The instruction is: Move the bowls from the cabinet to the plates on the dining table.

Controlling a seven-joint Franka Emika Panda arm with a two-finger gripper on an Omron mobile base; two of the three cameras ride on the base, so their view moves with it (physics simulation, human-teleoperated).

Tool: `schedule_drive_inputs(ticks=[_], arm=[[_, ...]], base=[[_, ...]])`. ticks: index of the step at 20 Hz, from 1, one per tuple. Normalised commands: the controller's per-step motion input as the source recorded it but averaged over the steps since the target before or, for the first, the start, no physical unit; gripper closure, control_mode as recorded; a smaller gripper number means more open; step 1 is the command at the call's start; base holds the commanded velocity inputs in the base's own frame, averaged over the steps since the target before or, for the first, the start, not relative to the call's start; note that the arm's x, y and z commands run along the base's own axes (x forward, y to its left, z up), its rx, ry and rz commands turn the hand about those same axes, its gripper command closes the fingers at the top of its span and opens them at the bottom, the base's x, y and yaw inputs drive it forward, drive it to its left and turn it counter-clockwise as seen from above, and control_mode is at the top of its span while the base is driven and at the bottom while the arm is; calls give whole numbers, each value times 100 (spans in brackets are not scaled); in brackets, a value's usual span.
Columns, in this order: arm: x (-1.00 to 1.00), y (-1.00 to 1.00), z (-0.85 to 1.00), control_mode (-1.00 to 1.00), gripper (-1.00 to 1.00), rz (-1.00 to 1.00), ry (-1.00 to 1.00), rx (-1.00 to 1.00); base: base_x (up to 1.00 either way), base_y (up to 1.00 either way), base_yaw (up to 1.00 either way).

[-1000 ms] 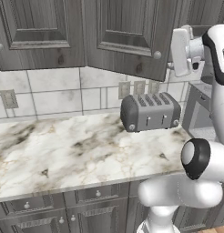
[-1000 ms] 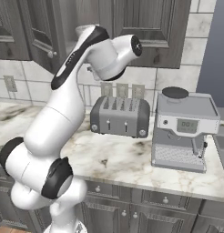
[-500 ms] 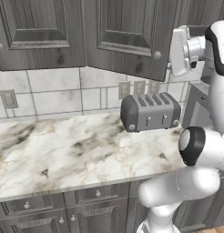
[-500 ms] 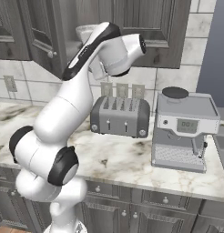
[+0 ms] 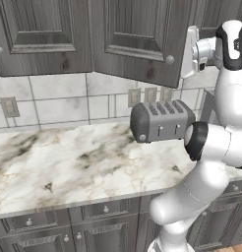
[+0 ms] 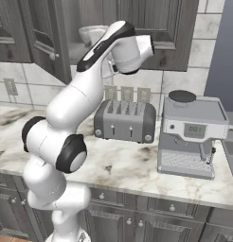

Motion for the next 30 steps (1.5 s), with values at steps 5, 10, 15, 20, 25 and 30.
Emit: schedule_drive_inputs(ticks=[5, 10, 15, 20, 25, 30], arm=[[25, 7, 4, -100, -100, 5, 2, 2], [-14, 20, 17, -100, -100, 13, 0, 2], [-37, 24, 20, -100, -100, 17, 0, 2], [-66, 23, 21, -100, -100, 22, 0, 1], [-77, 30, 10, -100, -100, 22, 0, 2], [-82, 38, 0, -100, -100, 21, 0, 1]], base=[[0, 0, 0], [0, 0, 0], [0, 0, 0], [0, 0, 0], [0, 0, 0], [0, 0, 0]])
